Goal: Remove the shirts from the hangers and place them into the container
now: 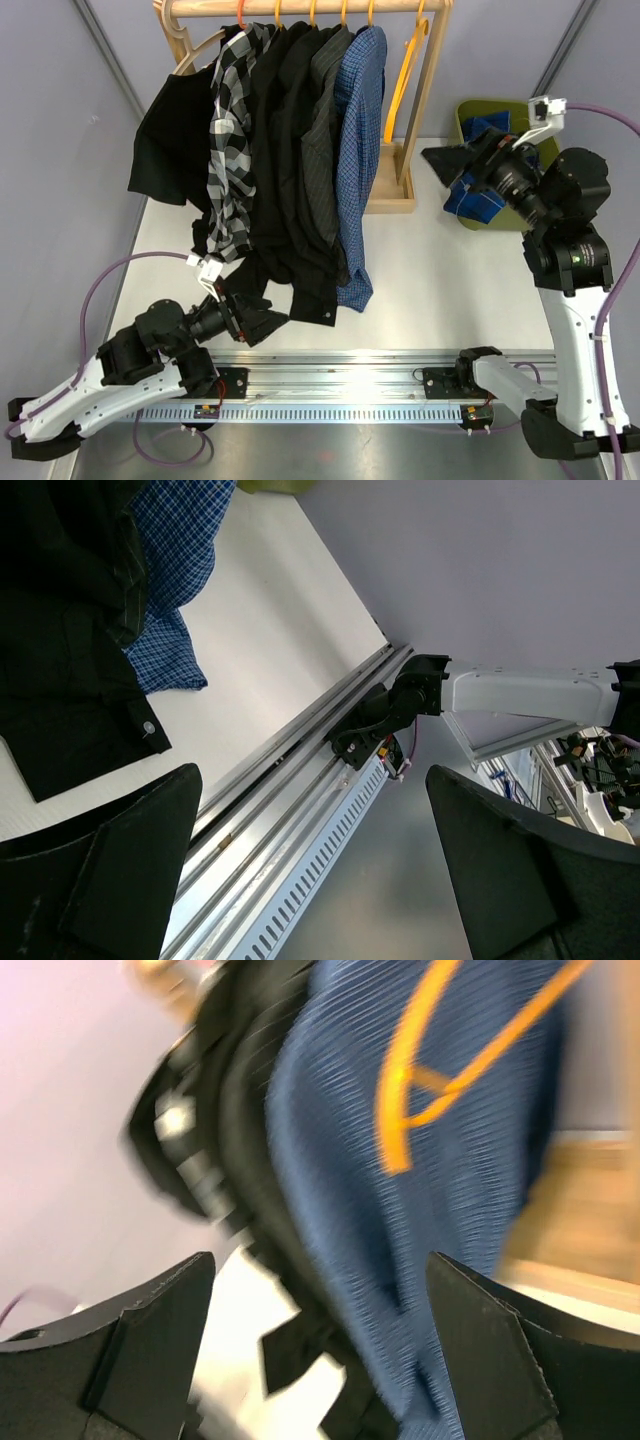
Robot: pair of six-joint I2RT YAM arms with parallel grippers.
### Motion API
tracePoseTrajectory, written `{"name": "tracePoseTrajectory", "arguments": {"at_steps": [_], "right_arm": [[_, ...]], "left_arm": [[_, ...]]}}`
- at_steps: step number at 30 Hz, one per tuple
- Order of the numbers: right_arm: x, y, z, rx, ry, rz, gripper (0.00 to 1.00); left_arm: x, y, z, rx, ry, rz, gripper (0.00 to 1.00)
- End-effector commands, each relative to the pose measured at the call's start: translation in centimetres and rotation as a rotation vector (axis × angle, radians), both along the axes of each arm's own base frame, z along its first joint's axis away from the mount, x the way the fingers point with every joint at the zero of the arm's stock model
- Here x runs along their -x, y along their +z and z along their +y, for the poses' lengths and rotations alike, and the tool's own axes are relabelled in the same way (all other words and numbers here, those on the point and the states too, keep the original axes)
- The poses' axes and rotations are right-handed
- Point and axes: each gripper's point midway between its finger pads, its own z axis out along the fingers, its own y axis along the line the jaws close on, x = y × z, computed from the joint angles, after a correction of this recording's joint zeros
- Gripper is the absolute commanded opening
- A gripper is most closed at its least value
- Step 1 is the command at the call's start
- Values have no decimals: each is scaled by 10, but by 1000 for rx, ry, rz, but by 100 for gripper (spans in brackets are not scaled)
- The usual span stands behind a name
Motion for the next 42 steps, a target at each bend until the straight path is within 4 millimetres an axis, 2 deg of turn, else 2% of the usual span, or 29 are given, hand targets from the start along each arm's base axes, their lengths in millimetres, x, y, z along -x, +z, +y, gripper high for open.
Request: {"name": "tracePoseTrajectory", "arguments": {"at_steps": [1, 2, 3, 4, 5, 6, 7, 8, 9, 11, 12, 13, 14, 15, 16, 17, 18, 20, 23, 27, 30, 31, 33, 40, 41, 42], "right_arm": [[45, 15, 40, 39, 234, -68, 92], [51, 20, 45, 41, 257, -67, 92], [48, 20, 47, 52, 254, -57, 91], [42, 12, 63, 68, 300, -19, 90], [47, 18, 69, 84, 313, -13, 90], [36, 16, 69, 122, 259, -12, 90], [26, 7, 85, 156, 269, 18, 90], [38, 16, 101, 179, 305, 3, 91], [28, 16, 102, 214, 240, 2, 91], [11, 19, 118, 252, 207, 36, 90], [-7, 19, 110, 272, 100, 58, 88], [-31, 2, 121, 320, 53, 110, 88], [-30, 17, 117, 324, 15, 96, 88], [-55, 0, 122, 365, -58, 144, 87], [-56, 14, 117, 352, -84, 126, 86], [-62, 13, 118, 351, -109, 131, 84], [-75, 4, 121, 374, -163, 149, 83], [-85, 11, 115, 357, -242, 132, 80], [-96, 8, 120, 355, -277, 122, 77], [-111, -8, 122, 398, -330, 140, 73], [-118, -19, 125, 426, -343, 154, 55], [-119, -20, 124, 430, -349, 154, 37], [-124, -23, 124, 448, -366, 148, 25], [-140, -31, 123, 514, -383, 133, 29], [-143, -33, 120, 527, -384, 135, 28], [-145, -34, 120, 532, -386, 136, 16]], "left_arm": [[1, 16, 8, 38, 11, -49, 99], [1, 16, 9, 39, 11, -51, 99], [1, 18, 9, 40, 12, -55, 99], [1, 19, 9, 41, 13, -56, 99], [1, 19, 9, 37, 13, -59, 99], [0, 19, 9, 36, 13, -60, 99], [0, 20, 9, 33, 13, -62, 99], [0, 20, 8, 31, 11, -61, 99], [0, 19, 7, 27, 8, -60, 99], [0, 21, 7, 33, 9, -63, 99], [0, 22, 7, 35, 8, -66, 99], [0, 25, 7, 40, 6, -68, 99], [1, 25, 8, 42, 6, -71, 99], [1, 26, 9, 44, 6, -74, 99], [2, 26, 10, 44, 6, -74, 99], [2, 26, 11, 43, 9, -73, 99], [2, 26, 12, 46, 9, -73, 99], [2, 24, 14, 45, 14, -70, 99], [4, 21, 17, 48, 18, -65, 99], [5, 17, 21, 49, 25, -58, 99], [5, 16, 23, 56, 30, -55, 99], [5, 16, 23, 61, 29, -54, 99], [5, 16, 23, 64, 31, -50, 99], [9, 18, 29, 91, 33, -48, 99], [9, 19, 30, 97, 34, -45, 99], [10, 20, 31, 106, 32, -47, 99]]}}
